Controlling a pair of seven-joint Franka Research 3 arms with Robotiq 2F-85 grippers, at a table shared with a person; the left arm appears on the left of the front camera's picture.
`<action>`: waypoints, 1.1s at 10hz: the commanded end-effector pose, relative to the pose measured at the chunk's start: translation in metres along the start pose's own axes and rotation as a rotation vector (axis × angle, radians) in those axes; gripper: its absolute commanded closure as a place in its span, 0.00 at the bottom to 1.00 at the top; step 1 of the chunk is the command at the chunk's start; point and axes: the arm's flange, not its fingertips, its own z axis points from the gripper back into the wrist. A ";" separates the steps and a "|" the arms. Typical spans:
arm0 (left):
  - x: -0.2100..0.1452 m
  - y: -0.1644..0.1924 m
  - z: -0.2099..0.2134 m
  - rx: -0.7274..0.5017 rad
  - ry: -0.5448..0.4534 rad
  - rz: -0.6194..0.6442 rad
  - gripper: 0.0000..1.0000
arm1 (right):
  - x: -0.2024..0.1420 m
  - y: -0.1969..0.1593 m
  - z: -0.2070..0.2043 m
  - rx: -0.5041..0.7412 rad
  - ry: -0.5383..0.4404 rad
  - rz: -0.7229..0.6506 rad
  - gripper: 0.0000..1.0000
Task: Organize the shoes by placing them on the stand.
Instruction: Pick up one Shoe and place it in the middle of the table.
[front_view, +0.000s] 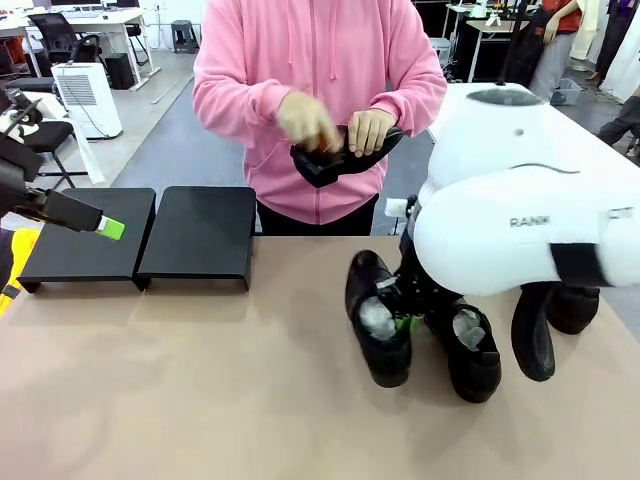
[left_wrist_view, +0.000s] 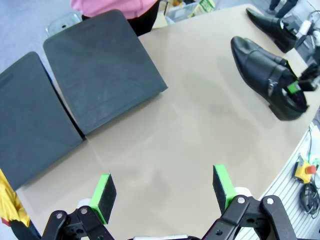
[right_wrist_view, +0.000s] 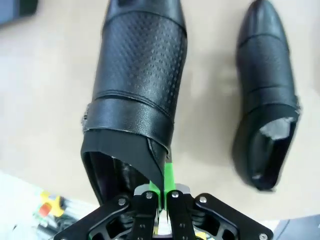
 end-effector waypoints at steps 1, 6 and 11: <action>-0.001 0.002 0.001 -0.018 -0.005 -0.011 0.00 | -0.036 0.035 0.015 0.076 -0.042 0.050 1.00; -0.001 0.002 0.001 -0.018 -0.005 -0.011 0.00 | -0.059 0.135 -0.035 0.170 -0.065 0.066 1.00; -0.001 0.002 0.001 -0.018 -0.005 -0.011 0.00 | -0.045 0.133 -0.085 0.204 -0.040 -0.090 1.00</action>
